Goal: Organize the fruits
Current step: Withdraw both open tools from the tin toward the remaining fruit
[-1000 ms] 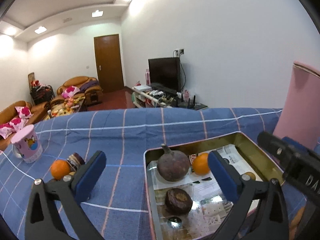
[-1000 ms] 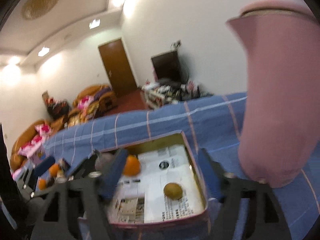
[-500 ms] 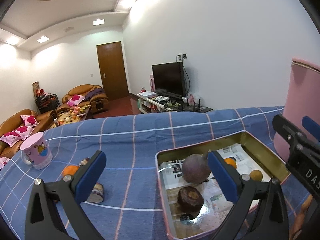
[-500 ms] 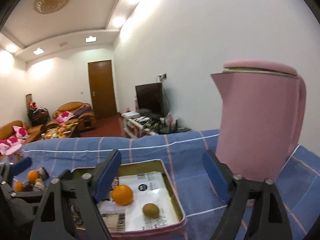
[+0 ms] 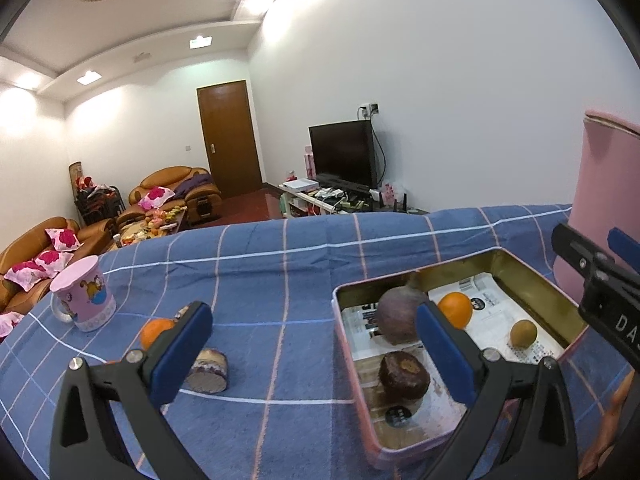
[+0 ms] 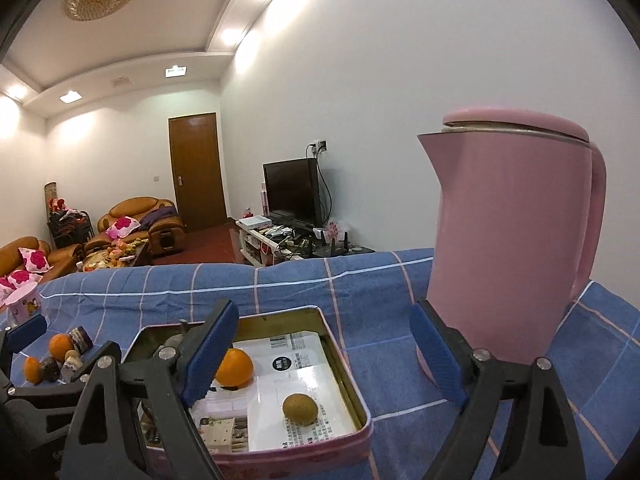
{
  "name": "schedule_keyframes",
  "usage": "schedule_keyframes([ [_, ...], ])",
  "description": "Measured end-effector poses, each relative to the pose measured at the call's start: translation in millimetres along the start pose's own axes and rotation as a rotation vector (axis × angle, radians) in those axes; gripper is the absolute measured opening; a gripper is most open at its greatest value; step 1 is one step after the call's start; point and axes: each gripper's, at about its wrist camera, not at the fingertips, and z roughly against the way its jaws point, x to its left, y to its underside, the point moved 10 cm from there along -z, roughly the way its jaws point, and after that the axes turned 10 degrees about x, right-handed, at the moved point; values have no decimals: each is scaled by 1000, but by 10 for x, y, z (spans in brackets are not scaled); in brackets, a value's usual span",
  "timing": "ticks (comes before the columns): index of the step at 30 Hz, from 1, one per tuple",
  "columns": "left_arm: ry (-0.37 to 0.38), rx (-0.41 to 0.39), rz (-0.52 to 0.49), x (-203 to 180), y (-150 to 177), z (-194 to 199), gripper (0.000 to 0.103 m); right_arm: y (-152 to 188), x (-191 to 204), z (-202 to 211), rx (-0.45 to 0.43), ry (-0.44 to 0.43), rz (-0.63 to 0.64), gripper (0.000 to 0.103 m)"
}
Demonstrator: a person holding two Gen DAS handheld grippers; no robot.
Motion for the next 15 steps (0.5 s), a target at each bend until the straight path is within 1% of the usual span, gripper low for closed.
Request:
schedule_keyframes([
  [6, 5, 7, 14, 105, 59, 29, 103, 50, 3, 32, 17, 0, -40, 88],
  [15, -1, 21, 30, 281, 110, 40, 103, 166, 113, 113, 46, -33, -110, 88],
])
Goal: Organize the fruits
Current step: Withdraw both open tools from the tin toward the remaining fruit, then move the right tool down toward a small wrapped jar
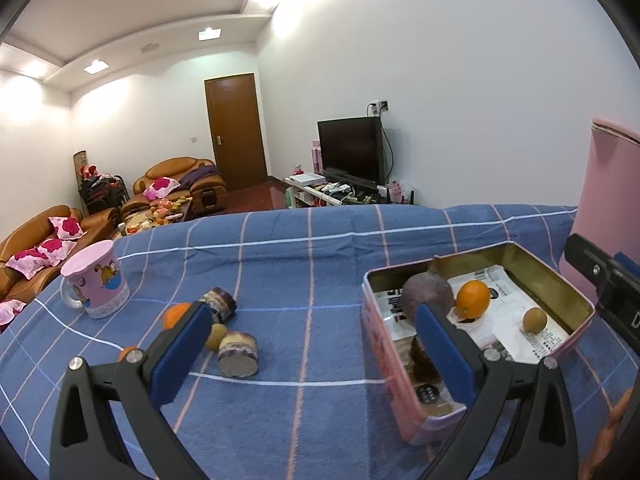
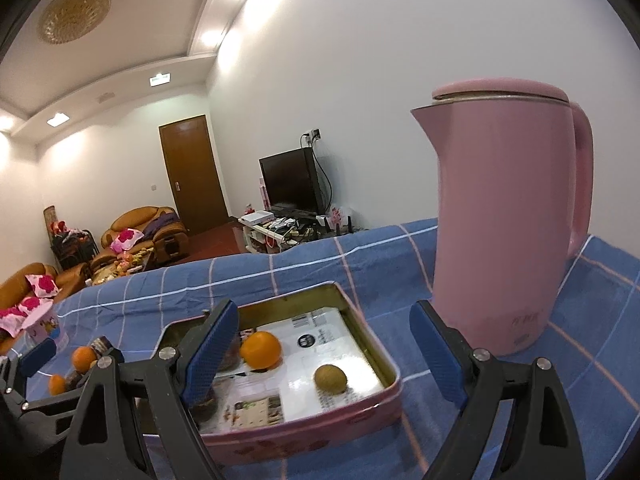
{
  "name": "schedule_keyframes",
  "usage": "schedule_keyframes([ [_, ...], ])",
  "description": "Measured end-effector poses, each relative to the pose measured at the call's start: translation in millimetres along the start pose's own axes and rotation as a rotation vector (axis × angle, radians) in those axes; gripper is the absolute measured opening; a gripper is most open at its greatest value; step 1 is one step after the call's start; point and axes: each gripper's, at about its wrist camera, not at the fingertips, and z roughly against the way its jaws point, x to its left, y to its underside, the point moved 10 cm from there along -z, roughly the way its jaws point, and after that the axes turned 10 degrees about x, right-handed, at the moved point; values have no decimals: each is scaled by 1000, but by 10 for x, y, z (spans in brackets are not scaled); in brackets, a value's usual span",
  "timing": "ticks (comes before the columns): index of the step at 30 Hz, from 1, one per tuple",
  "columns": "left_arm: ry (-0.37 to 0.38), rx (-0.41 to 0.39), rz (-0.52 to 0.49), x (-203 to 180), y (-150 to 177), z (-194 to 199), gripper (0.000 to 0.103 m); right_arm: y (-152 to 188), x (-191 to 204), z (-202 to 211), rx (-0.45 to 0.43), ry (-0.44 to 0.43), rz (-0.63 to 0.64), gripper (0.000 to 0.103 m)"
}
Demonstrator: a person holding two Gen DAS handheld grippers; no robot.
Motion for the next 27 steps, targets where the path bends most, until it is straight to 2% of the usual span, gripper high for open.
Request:
schedule_keyframes([
  [13, -8, 15, 23, 409, 58, -26, 103, 140, 406, 0, 22, -20, 13, 89],
  [27, -33, 45, 58, 945, 120, -136, 103, 284, 1090, -73, 49, -75, 83, 89],
])
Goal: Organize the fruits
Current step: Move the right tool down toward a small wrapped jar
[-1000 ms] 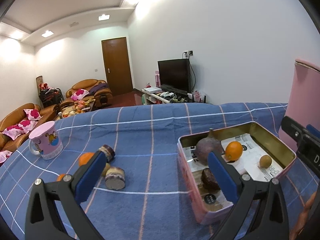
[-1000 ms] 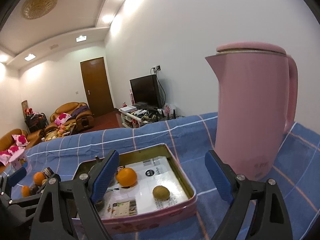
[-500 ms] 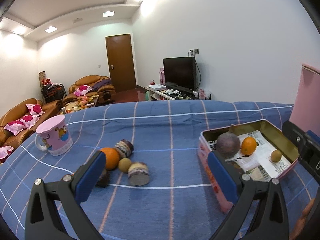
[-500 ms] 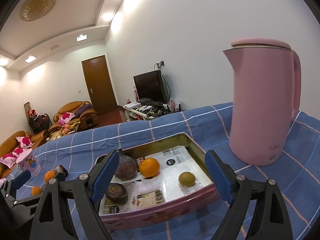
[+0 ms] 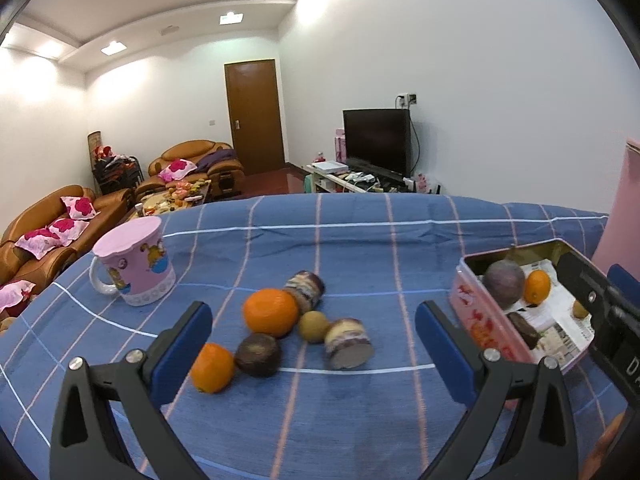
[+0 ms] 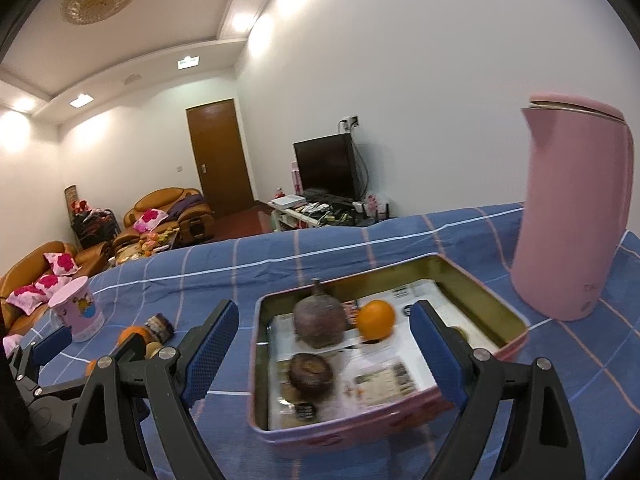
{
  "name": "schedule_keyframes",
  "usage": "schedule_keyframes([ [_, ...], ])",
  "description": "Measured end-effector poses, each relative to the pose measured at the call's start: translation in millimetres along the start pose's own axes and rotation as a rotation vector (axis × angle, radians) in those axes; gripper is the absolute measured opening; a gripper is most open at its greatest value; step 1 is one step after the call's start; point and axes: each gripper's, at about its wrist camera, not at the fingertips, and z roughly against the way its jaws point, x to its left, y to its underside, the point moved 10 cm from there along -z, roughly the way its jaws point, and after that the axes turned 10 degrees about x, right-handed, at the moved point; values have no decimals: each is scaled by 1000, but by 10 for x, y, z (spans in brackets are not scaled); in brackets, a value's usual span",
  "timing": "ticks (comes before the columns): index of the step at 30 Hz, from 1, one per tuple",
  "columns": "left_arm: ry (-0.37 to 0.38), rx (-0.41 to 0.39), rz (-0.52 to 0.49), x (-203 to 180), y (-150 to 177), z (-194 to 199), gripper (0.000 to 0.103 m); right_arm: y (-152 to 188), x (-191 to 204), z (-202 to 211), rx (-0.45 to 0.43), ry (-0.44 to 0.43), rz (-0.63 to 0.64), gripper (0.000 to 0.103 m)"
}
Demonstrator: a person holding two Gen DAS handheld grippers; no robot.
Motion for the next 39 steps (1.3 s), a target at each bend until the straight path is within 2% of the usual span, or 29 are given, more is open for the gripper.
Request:
schedule_keyframes([
  [7, -23, 19, 0, 284, 0, -83, 103, 46, 371, -66, 16, -25, 69, 89],
  [13, -39, 89, 61, 720, 35, -260, 103, 108, 642, -142, 49, -44, 139, 88],
  [18, -65, 123, 100, 1069, 55, -349, 103, 216, 913, -274, 117, -74, 206, 88],
  [21, -77, 141, 127, 1251, 61, -391, 103, 309, 1062, -428, 192, -55, 255, 88],
  [26, -63, 149, 201, 1507, 64, -409, 103, 424, 1303, -608, 283, -127, 265, 88],
  [28, -60, 152, 216, 1560, 68, -411, 103, 473, 1391, -668, 308, -130, 284, 88],
  [35, -15, 173, 176, 1484, 83, -429, 103, 575, 1571, -923, 406, -101, 317, 73],
  [37, 7, 190, 150, 1402, 102, -452, 103, 628, 1553, -1004, 451, -95, 307, 60],
  [39, 37, 212, 129, 1321, 134, -475, 102, 678, 1548, -1066, 491, -112, 293, 54],
])
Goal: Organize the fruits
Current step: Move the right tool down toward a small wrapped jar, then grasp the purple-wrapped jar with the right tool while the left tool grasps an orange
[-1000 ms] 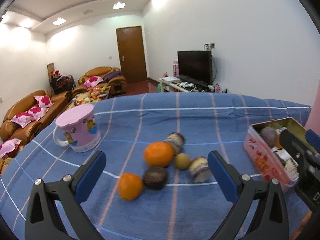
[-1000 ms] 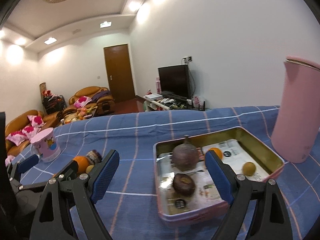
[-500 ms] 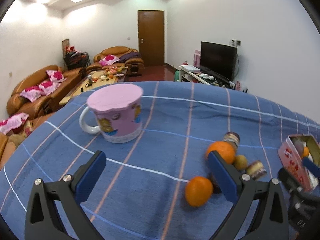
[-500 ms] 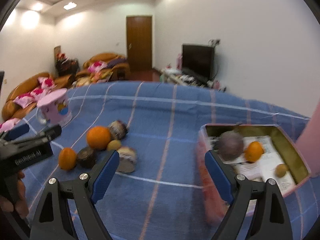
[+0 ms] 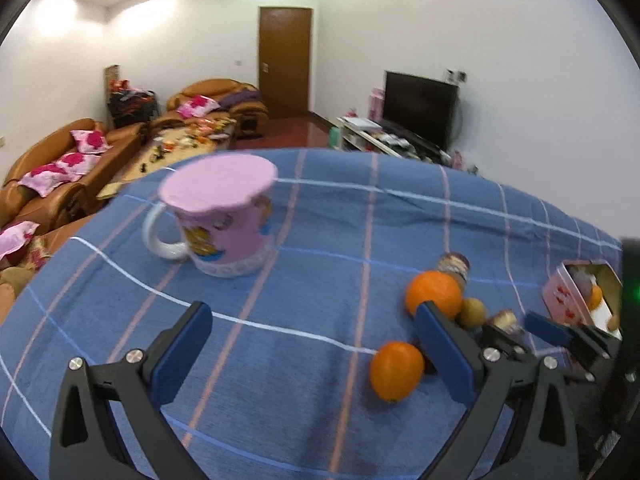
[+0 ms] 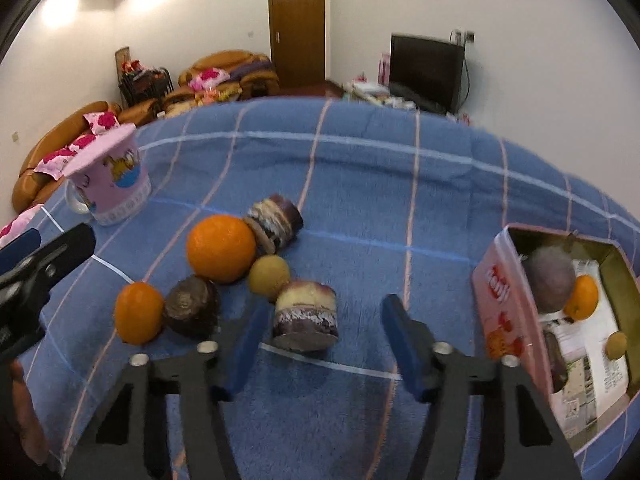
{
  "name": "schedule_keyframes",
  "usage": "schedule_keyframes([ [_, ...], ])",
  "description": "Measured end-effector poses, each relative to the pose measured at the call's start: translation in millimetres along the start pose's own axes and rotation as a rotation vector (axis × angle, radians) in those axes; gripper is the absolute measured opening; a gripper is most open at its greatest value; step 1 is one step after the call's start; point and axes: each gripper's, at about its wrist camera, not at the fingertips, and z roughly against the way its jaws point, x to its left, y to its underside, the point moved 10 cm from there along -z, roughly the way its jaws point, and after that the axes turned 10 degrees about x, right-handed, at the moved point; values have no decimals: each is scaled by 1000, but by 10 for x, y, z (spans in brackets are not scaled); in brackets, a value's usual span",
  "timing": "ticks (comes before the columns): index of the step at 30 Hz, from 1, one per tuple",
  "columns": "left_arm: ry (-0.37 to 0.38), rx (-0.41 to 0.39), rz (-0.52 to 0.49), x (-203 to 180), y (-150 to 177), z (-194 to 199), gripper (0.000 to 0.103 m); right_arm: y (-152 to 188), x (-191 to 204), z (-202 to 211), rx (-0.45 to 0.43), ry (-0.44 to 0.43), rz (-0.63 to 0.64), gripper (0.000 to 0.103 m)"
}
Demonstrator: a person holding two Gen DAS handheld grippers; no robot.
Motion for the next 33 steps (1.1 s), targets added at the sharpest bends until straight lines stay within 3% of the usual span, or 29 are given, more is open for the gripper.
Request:
schedule_keyframes([
  [4, 37, 45, -78, -211, 101, -68, 93, 33, 7, -66, 30, -53, -15, 45],
  [6, 45, 66, -101, -272, 149, -104, 92, 47, 27, -56, 31, -72, -7, 35],
  [13, 25, 134, -95, -245, 263, -244, 89, 169, -72, 57, 24, -79, -36, 35],
  [19, 59, 164, -101, -346, 327, -279, 87, 320, -73, 180, 13, -93, -10, 35],
  [24, 101, 176, -142, -493, 372, -275, 76, 396, -105, 253, 7, -105, -17, 35],
  [27, 174, 188, -120, -514, 385, -257, 50, 398, -130, 253, 8, -114, -29, 35],
  [28, 185, 192, -115, -509, 386, -248, 35, 397, -138, 257, 7, -116, -32, 35],
  [33, 161, 185, -75, -374, 369, -241, 34, 383, -132, 312, -23, -134, -32, 35],
])
